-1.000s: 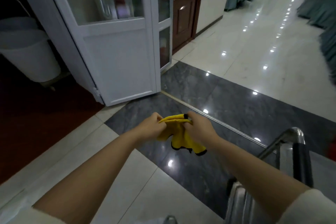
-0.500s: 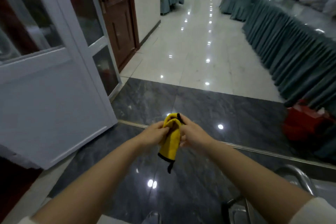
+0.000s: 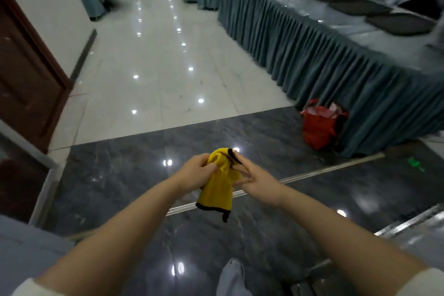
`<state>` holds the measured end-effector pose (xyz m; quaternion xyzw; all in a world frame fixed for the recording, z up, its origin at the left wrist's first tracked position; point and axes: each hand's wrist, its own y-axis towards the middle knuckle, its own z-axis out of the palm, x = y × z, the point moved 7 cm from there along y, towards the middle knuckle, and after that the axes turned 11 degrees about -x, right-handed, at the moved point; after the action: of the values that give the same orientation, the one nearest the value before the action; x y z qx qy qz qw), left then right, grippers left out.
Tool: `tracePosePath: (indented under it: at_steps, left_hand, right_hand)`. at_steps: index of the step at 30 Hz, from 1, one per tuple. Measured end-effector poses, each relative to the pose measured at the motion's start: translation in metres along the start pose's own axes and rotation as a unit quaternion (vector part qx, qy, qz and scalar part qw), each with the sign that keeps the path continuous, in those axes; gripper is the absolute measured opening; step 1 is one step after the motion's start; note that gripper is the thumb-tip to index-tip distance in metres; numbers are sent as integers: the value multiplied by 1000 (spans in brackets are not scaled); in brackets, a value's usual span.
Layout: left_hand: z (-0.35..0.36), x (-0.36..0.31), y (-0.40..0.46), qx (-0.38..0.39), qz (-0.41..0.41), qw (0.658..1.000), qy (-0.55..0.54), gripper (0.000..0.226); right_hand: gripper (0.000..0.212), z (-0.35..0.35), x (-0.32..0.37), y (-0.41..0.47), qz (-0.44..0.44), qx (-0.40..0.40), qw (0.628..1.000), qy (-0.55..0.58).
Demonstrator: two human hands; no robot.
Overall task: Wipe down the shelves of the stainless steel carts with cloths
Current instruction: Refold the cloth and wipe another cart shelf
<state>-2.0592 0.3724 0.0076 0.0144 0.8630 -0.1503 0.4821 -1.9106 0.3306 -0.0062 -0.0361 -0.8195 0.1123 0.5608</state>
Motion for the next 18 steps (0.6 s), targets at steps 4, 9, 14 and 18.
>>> tracePosePath:
  at_steps: [4,9,14,18]
  left_hand:
    - [25,-47,75,77,6,997,-8,20]
    - [56,-118,152,157,17,987,-24,23]
    - [97,-166,239,210,39,977,0,28]
    - [140,-192,315,249,98,962,49,20]
  right_hand:
    - [81,-100,-27,57,5,-111,985,-130]
    - [79,-172,-33,102,-16,-109,980,-166]
    - [45,-231,-50,139,38,-172,981,-77]
    - [24,-283,-64,158,76,-265,960,-44]
